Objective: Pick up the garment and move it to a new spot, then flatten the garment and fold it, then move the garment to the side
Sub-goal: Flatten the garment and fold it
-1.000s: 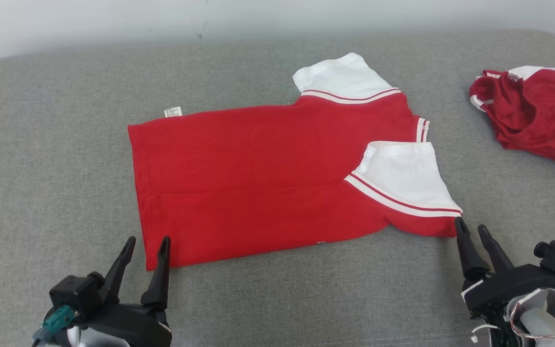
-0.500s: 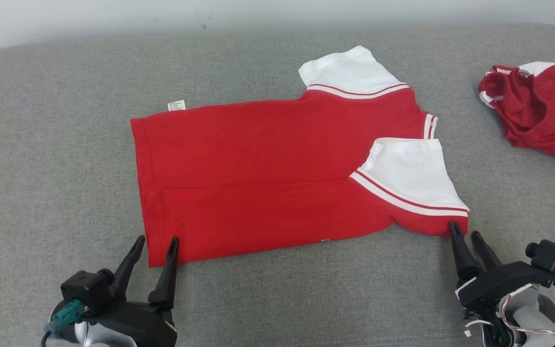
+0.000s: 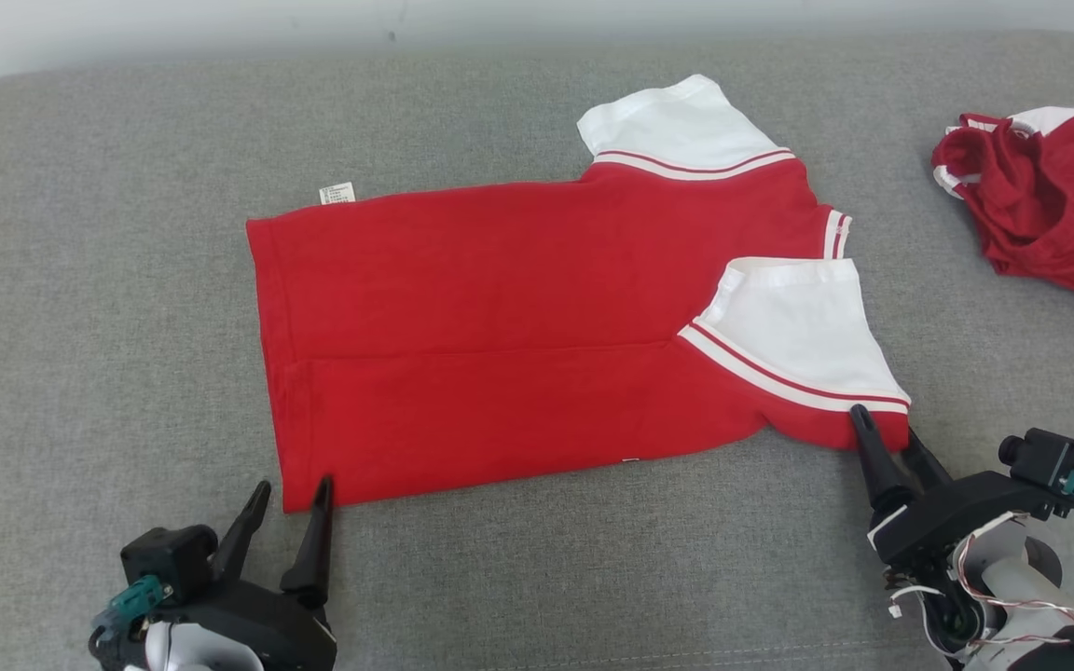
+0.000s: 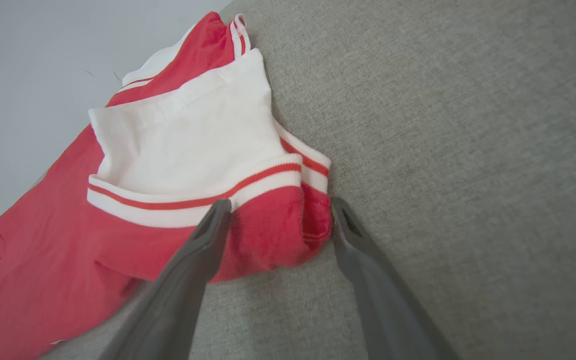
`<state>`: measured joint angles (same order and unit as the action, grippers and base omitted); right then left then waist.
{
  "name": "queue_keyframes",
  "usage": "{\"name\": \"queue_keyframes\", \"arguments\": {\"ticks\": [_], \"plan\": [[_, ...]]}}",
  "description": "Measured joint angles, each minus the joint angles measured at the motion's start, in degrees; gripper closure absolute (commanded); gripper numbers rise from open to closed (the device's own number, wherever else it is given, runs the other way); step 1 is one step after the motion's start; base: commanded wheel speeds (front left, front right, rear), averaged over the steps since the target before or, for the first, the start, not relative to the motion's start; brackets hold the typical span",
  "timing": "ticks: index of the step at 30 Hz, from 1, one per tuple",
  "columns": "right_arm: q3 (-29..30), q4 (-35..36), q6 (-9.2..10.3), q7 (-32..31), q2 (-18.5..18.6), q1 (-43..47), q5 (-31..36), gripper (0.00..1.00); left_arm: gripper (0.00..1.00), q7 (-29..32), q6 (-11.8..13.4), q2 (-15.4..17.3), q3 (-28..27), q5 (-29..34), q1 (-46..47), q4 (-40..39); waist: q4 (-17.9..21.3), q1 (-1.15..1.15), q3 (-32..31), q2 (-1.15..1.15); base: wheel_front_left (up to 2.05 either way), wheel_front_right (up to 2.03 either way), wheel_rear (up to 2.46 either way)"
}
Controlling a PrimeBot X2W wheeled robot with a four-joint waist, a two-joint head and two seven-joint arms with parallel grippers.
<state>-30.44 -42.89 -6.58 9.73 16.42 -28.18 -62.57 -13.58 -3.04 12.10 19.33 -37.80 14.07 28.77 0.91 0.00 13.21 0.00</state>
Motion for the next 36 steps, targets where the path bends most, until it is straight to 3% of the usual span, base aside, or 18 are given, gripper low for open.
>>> {"name": "queue_keyframes", "arguments": {"ticks": [7, 8, 10, 11, 12, 13, 36], "plan": [[-0.99, -1.16, -0.25, -1.20, -0.29, -1.52, -0.01, 0.00, 0.00, 1.47, -0.59, -1.07, 0.02, -1.47, 1.09, 3.57, 0.10, 0.00, 0.45, 0.00, 0.00, 0.00, 0.00], [-1.16, -1.40, -0.26, -1.45, -0.29, -1.77, -0.01, 0.22, 0.00, 1.51, -0.75, -1.13, 0.00, -1.63, 1.21, 3.97, 0.10, 0.00, 0.49, 0.00, 0.00, 0.00, 0.00], [-1.30, -1.71, -0.32, -1.64, -0.29, -1.97, -0.02, 0.55, 0.20, 1.91, -1.08, -1.19, 0.03, -1.89, 1.56, 4.60, 0.07, 0.00, 0.56, 0.00, 0.00, 0.00, 0.00], [-1.31, -1.86, -0.32, -1.66, -0.29, -2.03, -0.03, 0.79, 0.51, 1.91, -1.08, -1.24, 0.03, -1.89, 1.92, 4.94, 0.06, 0.00, 0.58, 0.00, 0.00, 0.00, 0.00], [-1.37, -2.00, -0.32, -1.69, -0.29, -2.08, -0.04, 1.00, 0.68, 1.92, -1.10, -1.29, 0.02, -1.89, 2.21, 5.21, 0.04, 0.00, 0.60, 0.00, 0.00, 0.00, 0.00], [-1.44, -2.09, -0.33, -1.94, -0.31, -2.10, -0.08, 1.00, 1.00, 1.92, -1.35, -1.33, 0.03, -1.89, 2.38, 5.53, 0.03, 0.00, 0.60, 0.00, 0.00, 0.00, 0.00], [-3.56, -0.23, -0.52, -1.00, 0.59, -0.93, -2.03, 1.00, 1.00, 0.79, -3.05, -0.35, 0.98, -1.80, 2.87, 7.25, 0.36, 0.00, -2.01, 0.00, 0.00, 0.00, 0.00]]}}
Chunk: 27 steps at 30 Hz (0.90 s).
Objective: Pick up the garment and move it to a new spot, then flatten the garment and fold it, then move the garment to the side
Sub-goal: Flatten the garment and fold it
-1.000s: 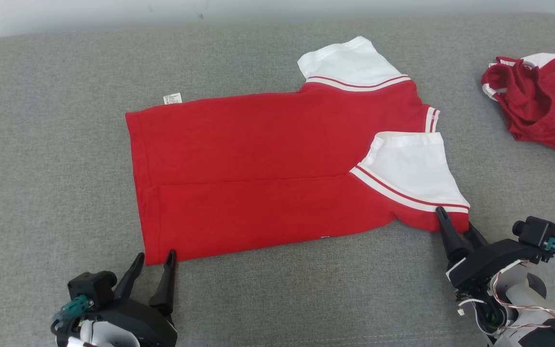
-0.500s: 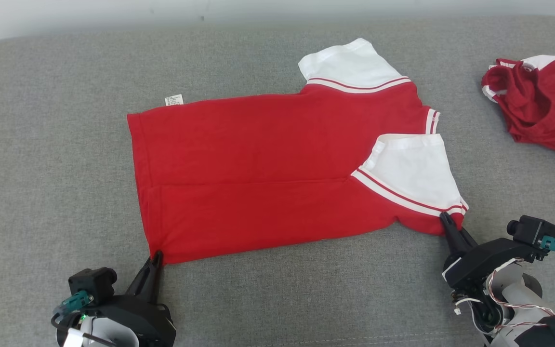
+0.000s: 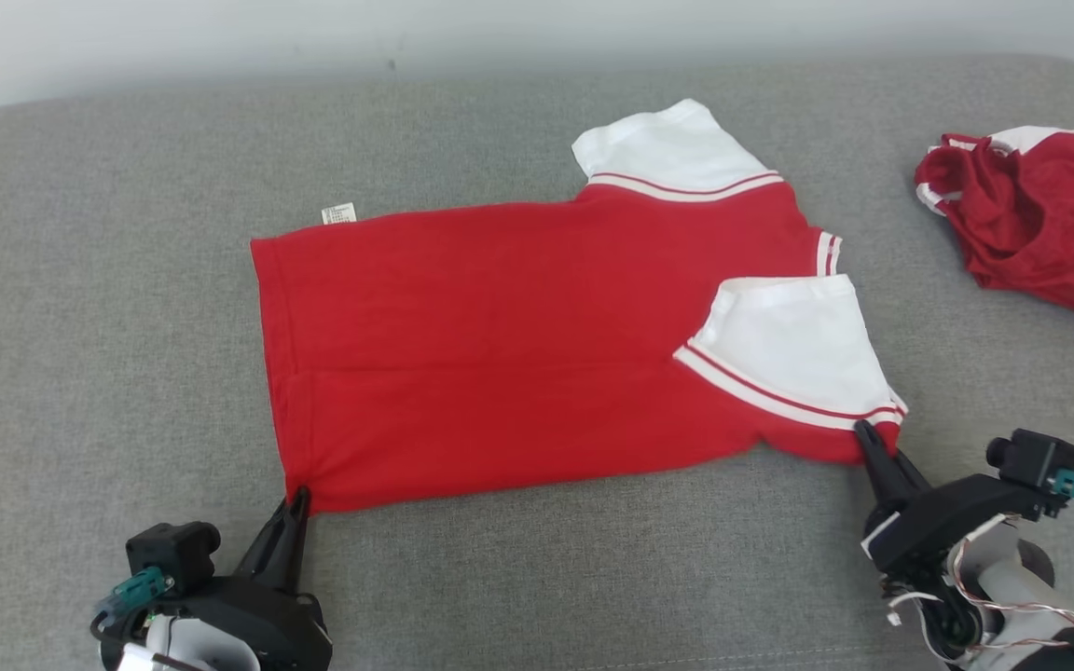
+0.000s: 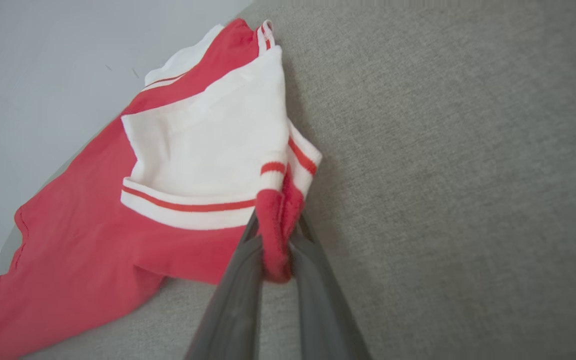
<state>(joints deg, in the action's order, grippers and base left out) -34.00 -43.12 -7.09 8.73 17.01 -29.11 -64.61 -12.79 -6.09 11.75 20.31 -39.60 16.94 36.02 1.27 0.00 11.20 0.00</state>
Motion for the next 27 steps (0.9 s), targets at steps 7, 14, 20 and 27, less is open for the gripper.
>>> {"name": "queue_keyframes", "arguments": {"ticks": [7, 14, 20, 27], "plan": [[-0.36, 2.88, -0.04, 0.93, 2.64, 2.75, -0.85, 1.00, 1.00, -0.48, -0.47, 1.63, 0.59, 0.60, -2.50, -1.54, 0.49, 0.00, -1.74, 0.00, 0.00, 0.00, 0.00], [-0.78, 6.37, -0.07, 1.54, 5.90, 6.77, -1.37, 1.00, 1.00, -0.49, -0.53, 2.60, 1.99, 1.37, -4.70, -3.72, 1.22, 0.00, -2.66, 0.00, 0.00, 0.00, 0.00], [-1.51, 9.05, -0.05, 2.20, 6.68, 10.79, -1.62, 1.00, 1.00, -0.52, -0.53, 3.09, 2.44, 1.62, -7.89, -5.21, 1.71, 0.00, -3.16, 0.00, 0.00, 0.00, 0.00], [-0.99, 11.39, -0.07, 3.05, 7.45, 14.47, -3.12, 1.00, 1.00, -0.69, -0.47, 3.31, 2.55, 1.62, -11.47, -7.26, 2.60, 0.00, -3.55, 0.00, 0.00, 0.00, 0.00]]}}
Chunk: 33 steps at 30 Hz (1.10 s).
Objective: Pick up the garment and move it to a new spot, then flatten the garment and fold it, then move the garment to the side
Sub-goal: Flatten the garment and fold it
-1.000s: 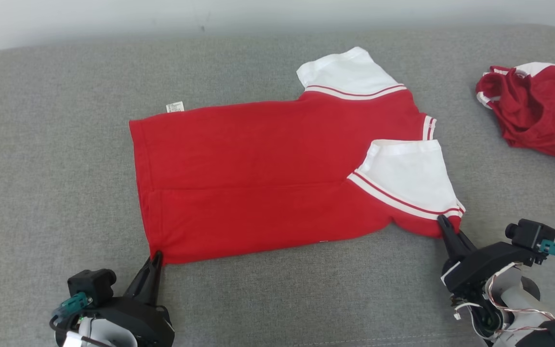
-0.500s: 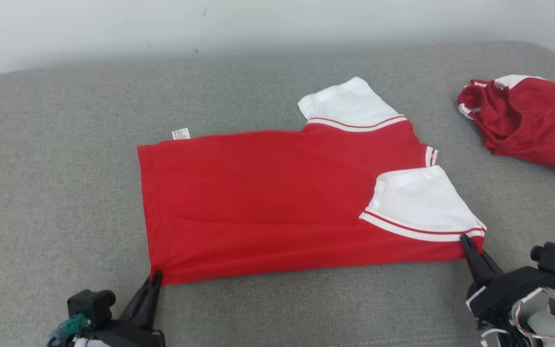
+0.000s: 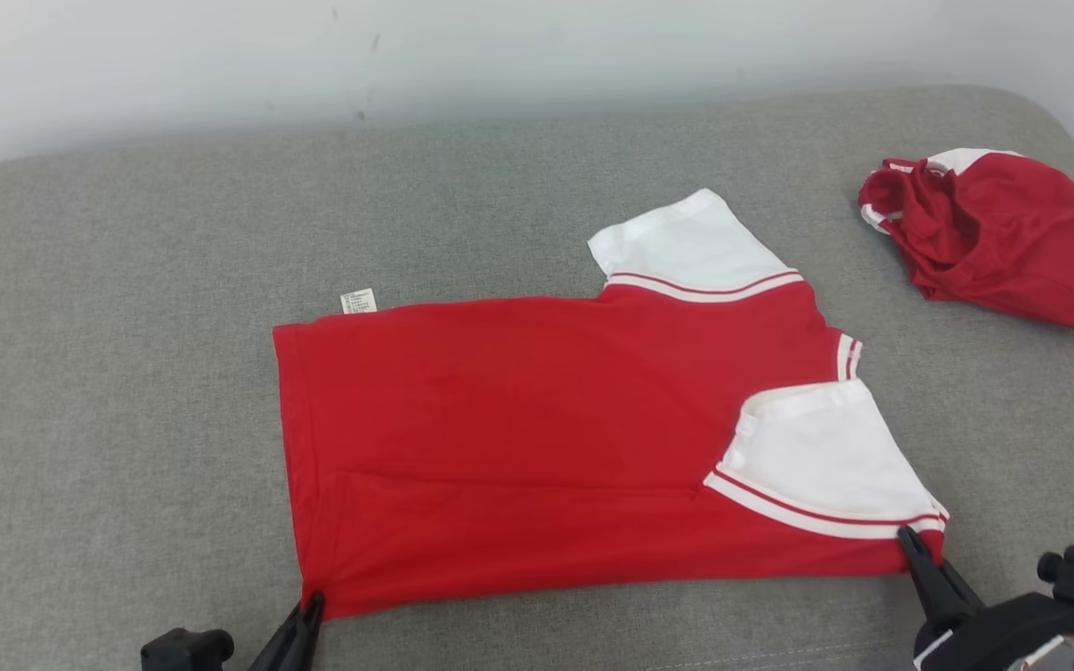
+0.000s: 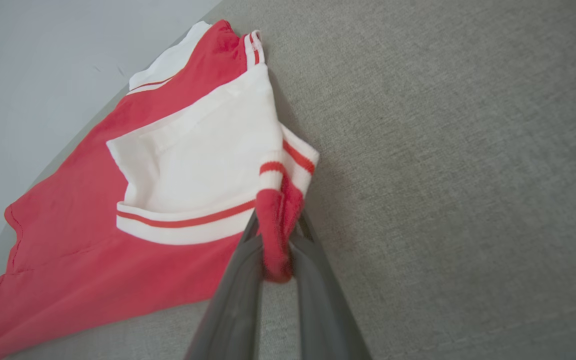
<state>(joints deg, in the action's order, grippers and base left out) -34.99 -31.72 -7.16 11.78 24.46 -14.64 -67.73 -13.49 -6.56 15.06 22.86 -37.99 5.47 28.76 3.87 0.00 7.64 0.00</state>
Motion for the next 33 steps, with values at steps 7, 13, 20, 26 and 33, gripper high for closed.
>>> {"name": "queue_keyframes", "arguments": {"ticks": [7, 13, 20, 26, 33], "plan": [[1.02, 1.78, 0.00, 0.75, 0.70, 2.92, -0.91, 1.00, 1.00, -0.19, 0.53, 0.27, -0.34, 0.00, -2.42, -1.86, 0.42, 0.00, -0.09, 0.00, 0.00, 0.00, 0.00], [1.42, 3.01, -0.16, 1.01, 1.11, 3.79, -0.91, 1.00, 1.00, -0.23, 1.12, 0.85, -0.43, 0.01, -3.38, -3.22, 0.64, 0.00, -0.12, 0.00, 0.00, 0.00, 0.00], [1.59, 3.91, -0.15, 1.26, 1.40, 4.11, -0.90, 0.64, 0.79, -0.13, 1.79, 0.96, -0.29, 0.20, -3.38, -3.93, 0.49, 0.00, -0.04, 0.00, 0.00, 0.00, 0.00], [1.88, 4.89, -0.07, 1.42, 1.81, 4.71, -0.90, 0.00, 0.00, 0.80, 2.12, 0.96, -0.18, 0.21, -3.37, -4.64, 0.06, 0.00, 0.31, 0.00, 0.00, 0.00, 0.00], [2.61, 5.72, 0.59, 1.51, 2.19, 4.70, -0.83, 0.00, 0.00, 0.85, 3.13, 1.53, -0.97, 0.21, -3.37, -5.72, -0.20, 0.00, 0.50, 0.00, 0.00, 0.00, 0.00]]}}
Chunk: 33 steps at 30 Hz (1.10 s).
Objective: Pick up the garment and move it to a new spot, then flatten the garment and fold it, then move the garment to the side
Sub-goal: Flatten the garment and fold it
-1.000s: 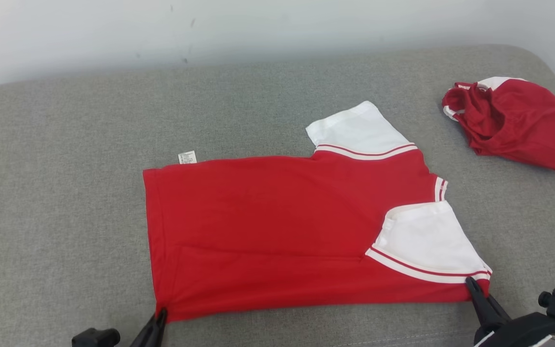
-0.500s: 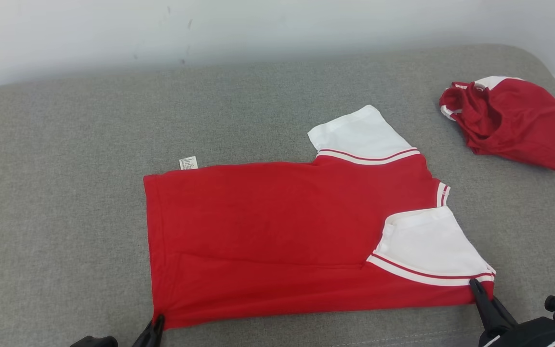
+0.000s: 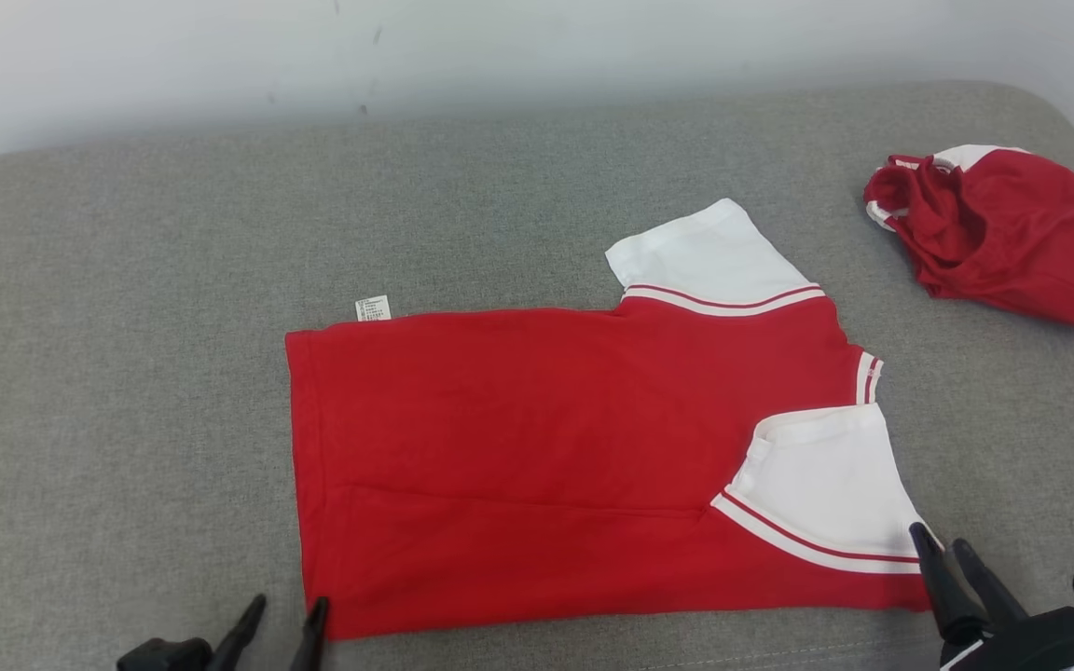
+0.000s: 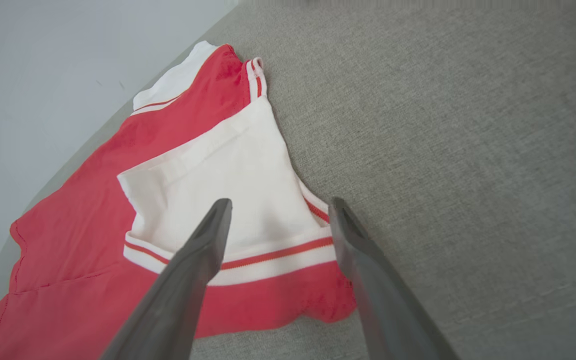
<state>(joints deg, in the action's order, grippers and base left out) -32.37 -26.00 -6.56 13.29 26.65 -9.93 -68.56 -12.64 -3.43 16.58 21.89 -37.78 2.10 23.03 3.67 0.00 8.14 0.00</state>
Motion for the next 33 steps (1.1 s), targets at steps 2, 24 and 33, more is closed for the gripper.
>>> {"name": "queue_keyframes", "arguments": {"ticks": [2, 24, 33], "plan": [[0.49, 0.31, 0.05, 0.25, 0.52, -0.01, 0.04, 0.00, 0.00, -0.01, 0.51, 0.55, -0.53, 0.01, 0.01, -0.79, -0.02, 0.00, -0.06, 0.00, 0.00, 0.00, 0.00], [3.22, 9.65, 3.12, 0.94, -0.04, -4.56, 6.22, 0.00, 0.00, -0.66, 3.47, 2.04, -1.32, 4.11, 4.68, -11.10, 0.60, 0.00, -1.42, 0.00, 0.00, 0.00, 0.00], [3.77, 10.98, 4.64, 0.96, -0.10, -13.05, 9.37, 0.00, 0.00, 1.82, 3.32, 2.35, -1.47, 5.05, 12.54, -10.93, 0.57, -0.01, 1.48, 0.00, 0.00, 0.00, 0.00]]}}
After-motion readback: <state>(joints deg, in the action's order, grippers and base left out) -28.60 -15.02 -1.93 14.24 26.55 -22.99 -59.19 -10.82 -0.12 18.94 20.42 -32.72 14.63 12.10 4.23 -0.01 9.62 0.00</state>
